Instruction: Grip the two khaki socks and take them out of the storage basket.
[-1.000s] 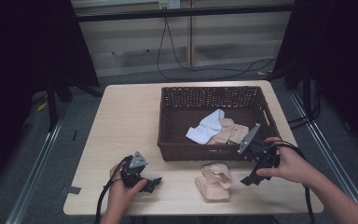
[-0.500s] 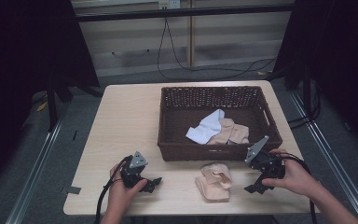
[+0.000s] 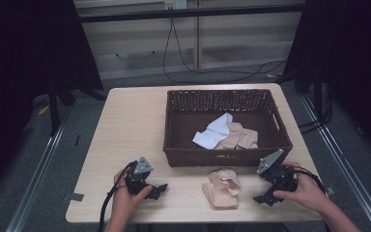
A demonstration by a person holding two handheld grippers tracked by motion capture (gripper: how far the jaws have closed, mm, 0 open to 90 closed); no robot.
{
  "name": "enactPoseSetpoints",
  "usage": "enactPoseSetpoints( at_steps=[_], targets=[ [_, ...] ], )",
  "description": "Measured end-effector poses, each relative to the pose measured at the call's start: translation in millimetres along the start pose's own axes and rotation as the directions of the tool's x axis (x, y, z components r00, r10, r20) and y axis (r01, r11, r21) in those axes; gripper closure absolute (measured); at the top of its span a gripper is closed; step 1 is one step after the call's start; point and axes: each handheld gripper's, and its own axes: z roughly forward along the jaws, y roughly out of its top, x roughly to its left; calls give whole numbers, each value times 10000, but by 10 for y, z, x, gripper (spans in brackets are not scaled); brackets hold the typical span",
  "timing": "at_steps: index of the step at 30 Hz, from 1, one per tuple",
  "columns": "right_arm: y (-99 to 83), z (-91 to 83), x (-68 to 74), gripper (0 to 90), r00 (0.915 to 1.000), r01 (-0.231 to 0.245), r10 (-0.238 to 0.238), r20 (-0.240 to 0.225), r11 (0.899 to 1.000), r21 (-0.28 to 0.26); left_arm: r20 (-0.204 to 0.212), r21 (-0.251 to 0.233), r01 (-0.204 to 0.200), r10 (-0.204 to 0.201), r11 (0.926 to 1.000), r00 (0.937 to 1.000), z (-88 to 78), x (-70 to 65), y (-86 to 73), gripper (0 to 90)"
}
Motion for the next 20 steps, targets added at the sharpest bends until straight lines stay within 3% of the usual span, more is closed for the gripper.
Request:
enactPoseSetpoints(
  at_steps=[3, 5, 12, 20],
  targets=[
    [-43, 22, 24, 45, 9995, 53, -40, 308, 9992, -405, 1, 4, -7, 7, 10000, 10000, 0, 0, 0, 4],
    [-80, 54, 56, 23, 9964, 335, -286, 797, 9975, -616, 7, -6, -3, 3, 10000, 10000, 0, 0, 0, 4],
    [-196, 102, 77, 0, 9942, 175, 24, 1071, 9827, -1842, -5, -6, -5, 5, 10000, 10000, 0, 0, 0, 4],
    [-204, 98, 98, 0, 9923, 22, 203, 1218, 9833, -1822, 2, -2, -5, 5, 10000, 10000, 0, 0, 0, 4]
  ],
)
